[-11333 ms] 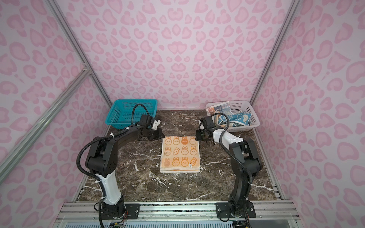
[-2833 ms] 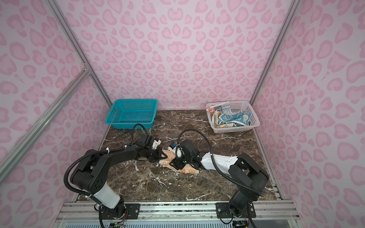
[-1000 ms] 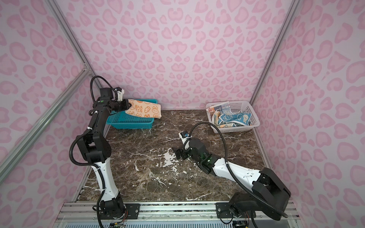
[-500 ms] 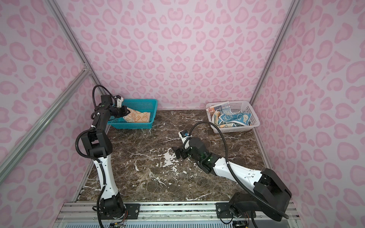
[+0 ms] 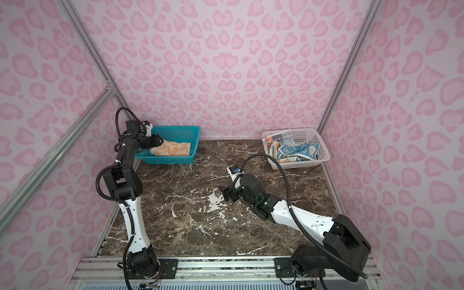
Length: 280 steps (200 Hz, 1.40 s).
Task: Fold and stack the towels
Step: 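Lower the towel into the teal basket and open the left gripper, then move the right gripper to the white basket while left gripper withdraws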
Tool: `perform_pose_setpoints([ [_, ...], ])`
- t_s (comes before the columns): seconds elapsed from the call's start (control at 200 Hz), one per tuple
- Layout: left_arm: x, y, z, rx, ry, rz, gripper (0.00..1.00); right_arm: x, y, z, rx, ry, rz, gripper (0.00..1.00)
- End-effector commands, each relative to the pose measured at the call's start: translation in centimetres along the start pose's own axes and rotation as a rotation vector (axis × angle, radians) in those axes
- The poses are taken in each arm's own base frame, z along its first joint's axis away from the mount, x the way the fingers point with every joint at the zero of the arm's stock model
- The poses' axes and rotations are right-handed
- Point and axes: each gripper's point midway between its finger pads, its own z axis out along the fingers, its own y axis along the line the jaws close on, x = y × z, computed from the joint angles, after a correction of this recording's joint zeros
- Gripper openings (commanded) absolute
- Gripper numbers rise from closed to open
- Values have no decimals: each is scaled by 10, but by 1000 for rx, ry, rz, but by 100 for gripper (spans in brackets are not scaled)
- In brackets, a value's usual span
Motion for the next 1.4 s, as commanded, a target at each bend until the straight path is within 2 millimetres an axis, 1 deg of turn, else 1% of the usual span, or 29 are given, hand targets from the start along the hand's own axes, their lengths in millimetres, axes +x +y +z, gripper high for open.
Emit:
perform_pose_setpoints([
  [0.0,-17,9,-10,-73,-51,20,74,1,-1,0,9,-2,-6,99],
  [0.135,-26,13,-21,-113,-77,15,88,0,-3,1,16,-2,-8,99],
  [0.175,-29,15,-25,-130,-88,10,91,0,-3,1,17,-2,-10,99],
  [0.24,-34,15,-31,-143,-104,3,92,-3,-3,1,21,-5,-14,99],
  [0.41,-45,10,-48,-142,-138,-1,95,-11,-10,-2,62,-12,-37,99],
  [0.535,-49,-1,-63,-114,-152,-3,95,-17,-17,-5,93,-1,-52,99],
  [0.625,-50,-13,-76,-80,-168,-6,95,-24,-28,-9,131,11,-50,99],
  [0.725,-53,-28,-93,-50,-200,10,94,-35,-47,-18,196,16,-37,99],
  [0.78,-54,-37,-103,-38,-214,25,94,-42,-63,-25,258,10,-24,99],
  [0.84,-55,-51,-114,-13,-227,48,94,-52,-78,-33,301,-4,-7,98],
  [0.895,-55,-65,-124,0,-235,71,94,-57,-92,-41,343,-9,0,97],
  [1.01,-52,-92,-147,23,-257,115,94,-67,-128,-61,444,-26,33,95],
  [1.065,-49,-103,-157,34,-272,133,94,-68,-146,-70,489,-18,60,94],
  [1.165,-44,-121,-175,58,-300,154,94,-69,-172,-84,559,-7,89,93],
  [1.395,-34,-152,-217,126,-359,192,94,-49,-228,-103,703,57,186,94],
])
